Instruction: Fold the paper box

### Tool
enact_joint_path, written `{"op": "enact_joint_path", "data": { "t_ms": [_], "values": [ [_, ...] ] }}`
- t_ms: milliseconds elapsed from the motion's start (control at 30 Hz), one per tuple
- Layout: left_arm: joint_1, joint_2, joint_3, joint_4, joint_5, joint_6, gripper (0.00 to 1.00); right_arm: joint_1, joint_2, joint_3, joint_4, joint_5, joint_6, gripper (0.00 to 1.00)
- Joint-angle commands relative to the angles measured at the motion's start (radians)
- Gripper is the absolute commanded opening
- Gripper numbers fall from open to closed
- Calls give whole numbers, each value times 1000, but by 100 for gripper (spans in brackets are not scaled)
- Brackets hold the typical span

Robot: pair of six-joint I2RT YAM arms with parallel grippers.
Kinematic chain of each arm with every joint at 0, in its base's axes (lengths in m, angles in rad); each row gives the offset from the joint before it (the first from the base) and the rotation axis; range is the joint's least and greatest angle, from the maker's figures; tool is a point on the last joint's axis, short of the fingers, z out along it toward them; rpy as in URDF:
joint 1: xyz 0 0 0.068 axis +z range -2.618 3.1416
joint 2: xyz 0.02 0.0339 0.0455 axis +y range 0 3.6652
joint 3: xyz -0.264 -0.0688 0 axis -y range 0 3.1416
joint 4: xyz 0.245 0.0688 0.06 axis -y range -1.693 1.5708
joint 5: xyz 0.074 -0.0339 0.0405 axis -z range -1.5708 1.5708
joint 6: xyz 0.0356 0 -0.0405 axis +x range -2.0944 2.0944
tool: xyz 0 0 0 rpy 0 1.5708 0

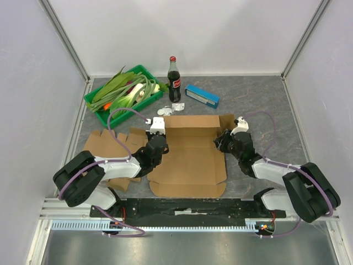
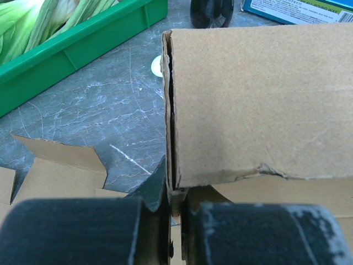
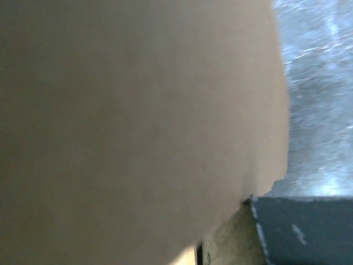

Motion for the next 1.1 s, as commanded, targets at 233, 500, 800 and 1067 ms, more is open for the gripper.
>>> {"op": "enact_joint_path", "data": {
  "t_ms": [233, 500, 800, 1067],
  "values": [
    [-3, 8, 7, -35, 14, -38, 2, 99, 117, 20, 110, 34, 17, 32],
    [-3, -4, 0, -41, 5, -52, 2, 102, 8, 58, -119, 93, 11, 42],
    [-5, 11, 7, -53, -4, -63, 2, 99, -330, 382, -1085, 165, -37, 63],
    [-3, 22, 17, -67, 0, -64, 2, 50, -378, 470, -1118, 30, -73, 40]
  ]
}}
